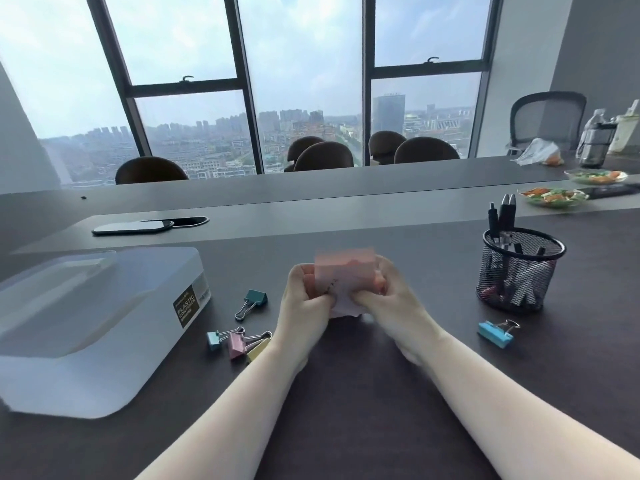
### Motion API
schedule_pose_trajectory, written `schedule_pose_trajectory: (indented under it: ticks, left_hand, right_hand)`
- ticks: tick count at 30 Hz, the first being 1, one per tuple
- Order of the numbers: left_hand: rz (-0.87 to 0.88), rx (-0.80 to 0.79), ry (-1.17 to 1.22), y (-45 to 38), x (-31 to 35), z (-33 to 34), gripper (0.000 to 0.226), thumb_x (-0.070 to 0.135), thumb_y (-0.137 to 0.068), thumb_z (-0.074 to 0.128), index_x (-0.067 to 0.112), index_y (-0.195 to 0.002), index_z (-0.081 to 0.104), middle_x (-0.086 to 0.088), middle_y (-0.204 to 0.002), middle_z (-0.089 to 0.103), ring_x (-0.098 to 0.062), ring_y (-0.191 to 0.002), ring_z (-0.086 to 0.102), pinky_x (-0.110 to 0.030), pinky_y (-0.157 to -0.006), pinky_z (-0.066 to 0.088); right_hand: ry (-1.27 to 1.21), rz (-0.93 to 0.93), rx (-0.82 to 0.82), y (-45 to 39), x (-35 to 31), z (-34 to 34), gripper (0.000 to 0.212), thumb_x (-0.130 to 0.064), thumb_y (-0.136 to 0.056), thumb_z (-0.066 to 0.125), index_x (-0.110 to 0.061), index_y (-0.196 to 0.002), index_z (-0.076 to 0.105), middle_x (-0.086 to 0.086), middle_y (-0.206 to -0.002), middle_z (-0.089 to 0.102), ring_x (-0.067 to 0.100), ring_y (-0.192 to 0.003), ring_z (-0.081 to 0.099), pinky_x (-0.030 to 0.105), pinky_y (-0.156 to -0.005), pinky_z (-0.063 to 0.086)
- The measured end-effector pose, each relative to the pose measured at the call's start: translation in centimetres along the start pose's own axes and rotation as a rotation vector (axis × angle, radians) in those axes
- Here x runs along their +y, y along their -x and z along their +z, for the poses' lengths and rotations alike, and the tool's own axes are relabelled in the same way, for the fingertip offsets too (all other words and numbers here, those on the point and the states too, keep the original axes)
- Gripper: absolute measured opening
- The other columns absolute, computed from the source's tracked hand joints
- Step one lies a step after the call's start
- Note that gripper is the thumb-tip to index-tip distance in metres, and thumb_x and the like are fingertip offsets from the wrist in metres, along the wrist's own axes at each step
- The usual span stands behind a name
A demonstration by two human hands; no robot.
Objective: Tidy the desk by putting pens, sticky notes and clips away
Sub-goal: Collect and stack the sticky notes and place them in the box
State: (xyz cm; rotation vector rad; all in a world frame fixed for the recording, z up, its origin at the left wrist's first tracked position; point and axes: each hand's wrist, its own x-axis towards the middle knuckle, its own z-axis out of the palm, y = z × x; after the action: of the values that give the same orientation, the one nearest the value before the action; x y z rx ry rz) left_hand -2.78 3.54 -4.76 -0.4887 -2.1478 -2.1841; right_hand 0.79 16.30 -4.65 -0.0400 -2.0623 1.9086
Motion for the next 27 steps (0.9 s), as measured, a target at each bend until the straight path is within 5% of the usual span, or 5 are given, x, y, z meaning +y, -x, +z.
schedule_pose_trajectory:
  ticks: [7,13,17,23,27]
  left_hand:
    - [-0.014,-0.011,0.038,0.6,0.3,0.8,0.038,0.010,-0.081,0.058,0.025,-0.115,0.047,0.000,-0.101,0.063,-0.002,-0.086,0.063,-0.012,-0.074,0.049]
    - [-0.121,0.077,0.112,0.1,0.3,0.8,0.052,0.061,-0.071,0.060,0.024,-0.107,0.052,-0.007,-0.110,0.070,-0.024,-0.107,0.066,-0.049,-0.098,0.050]
    - [-0.115,0.045,0.098,0.3,0.4,0.8,0.058,0.067,-0.071,0.060,0.026,-0.111,0.054,-0.003,-0.112,0.069,-0.021,-0.110,0.064,-0.047,-0.100,0.049]
    - [-0.116,0.040,0.118,0.2,0.5,0.9,0.050,0.068,-0.079,0.046,0.024,-0.102,0.056,-0.004,-0.108,0.070,-0.022,-0.107,0.065,-0.046,-0.100,0.048]
    - [-0.138,0.199,0.121,-0.1,0.2,1.0,0.018,0.029,-0.093,0.044,0.023,-0.082,0.056,-0.007,-0.094,0.066,-0.031,-0.101,0.063,-0.046,-0.096,0.046]
  right_hand:
    - [-0.024,0.024,0.035,-0.2,0.2,1.0,0.058,-0.006,-0.073,0.048,-0.044,-0.116,0.042,0.007,-0.120,0.061,0.015,-0.113,0.058,0.031,-0.099,0.047]
    - [-0.074,0.043,0.102,-0.4,0.1,1.2,0.067,0.006,-0.084,0.043,-0.037,-0.134,0.034,0.007,-0.119,0.061,0.019,-0.112,0.059,0.033,-0.099,0.045]
    - [-0.046,0.032,0.084,-0.3,0.1,1.1,0.072,0.011,-0.082,0.041,-0.035,-0.136,0.034,0.006,-0.115,0.063,0.018,-0.111,0.060,0.029,-0.095,0.048]
    - [-0.013,0.026,0.054,0.2,0.0,1.0,0.074,0.006,-0.082,0.051,-0.034,-0.140,0.031,0.009,-0.116,0.061,0.017,-0.110,0.060,0.021,-0.087,0.047]
    - [0.018,0.009,0.029,0.7,-0.4,2.0,0.073,0.005,-0.081,0.052,-0.040,-0.135,0.034,0.008,-0.117,0.058,0.015,-0.110,0.060,0.019,-0.087,0.049]
